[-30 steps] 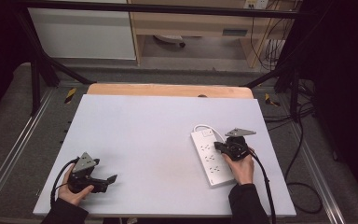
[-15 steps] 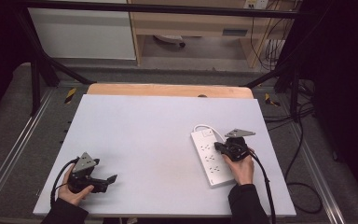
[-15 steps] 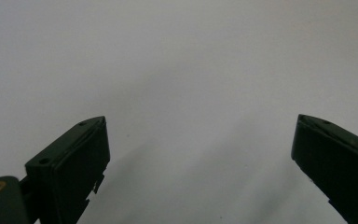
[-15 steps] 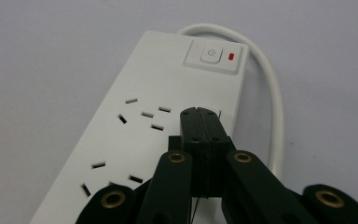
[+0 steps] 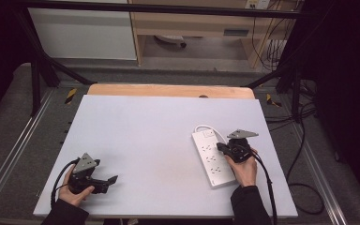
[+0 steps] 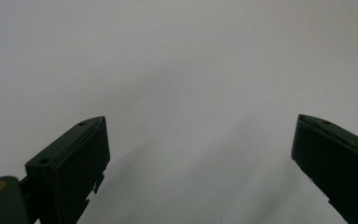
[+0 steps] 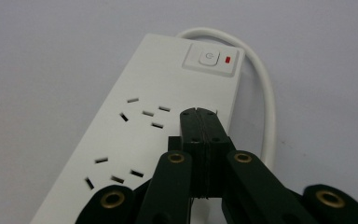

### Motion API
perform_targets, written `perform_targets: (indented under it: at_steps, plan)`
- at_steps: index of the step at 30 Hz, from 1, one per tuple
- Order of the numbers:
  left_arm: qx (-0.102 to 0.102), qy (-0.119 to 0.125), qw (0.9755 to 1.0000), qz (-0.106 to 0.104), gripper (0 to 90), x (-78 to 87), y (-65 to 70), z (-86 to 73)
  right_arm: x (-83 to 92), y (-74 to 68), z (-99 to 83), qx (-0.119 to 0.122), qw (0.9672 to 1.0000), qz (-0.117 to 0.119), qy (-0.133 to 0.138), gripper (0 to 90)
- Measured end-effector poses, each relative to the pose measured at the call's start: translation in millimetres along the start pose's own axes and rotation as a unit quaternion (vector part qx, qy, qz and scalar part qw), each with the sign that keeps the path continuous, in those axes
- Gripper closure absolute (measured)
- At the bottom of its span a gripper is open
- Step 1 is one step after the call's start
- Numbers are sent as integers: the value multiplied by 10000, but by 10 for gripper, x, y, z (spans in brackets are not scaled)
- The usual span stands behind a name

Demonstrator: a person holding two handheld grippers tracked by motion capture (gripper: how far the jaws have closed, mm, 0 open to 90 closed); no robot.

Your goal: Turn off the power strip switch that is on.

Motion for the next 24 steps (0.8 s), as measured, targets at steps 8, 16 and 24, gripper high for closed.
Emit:
perform_targets:
  at_steps: [8, 16, 24]
  plan:
    - [-3, -1, 10000, 3, 41, 1, 2, 2, 163, -33, 46, -95, 9997, 110, 179, 747]
    - [-9, -16, 10000, -1, 41, -3, 2, 0, 287, -52, 46, -149, 9997, 93, 163, 310]
    - [5, -12, 10000, 9, 39, 1, 1, 2, 376, -102, 11, -74, 9999, 96, 75, 56]
Point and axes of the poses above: each handheld gripper's, and its own axes: x roughly backward along the jaws, z roughly out of its top, y roughly to its right, the point moved 2 cm from there along -x, roughly forward along the jaws, and after that the axes turned 12 degrees about z, right-handed, at the moved point
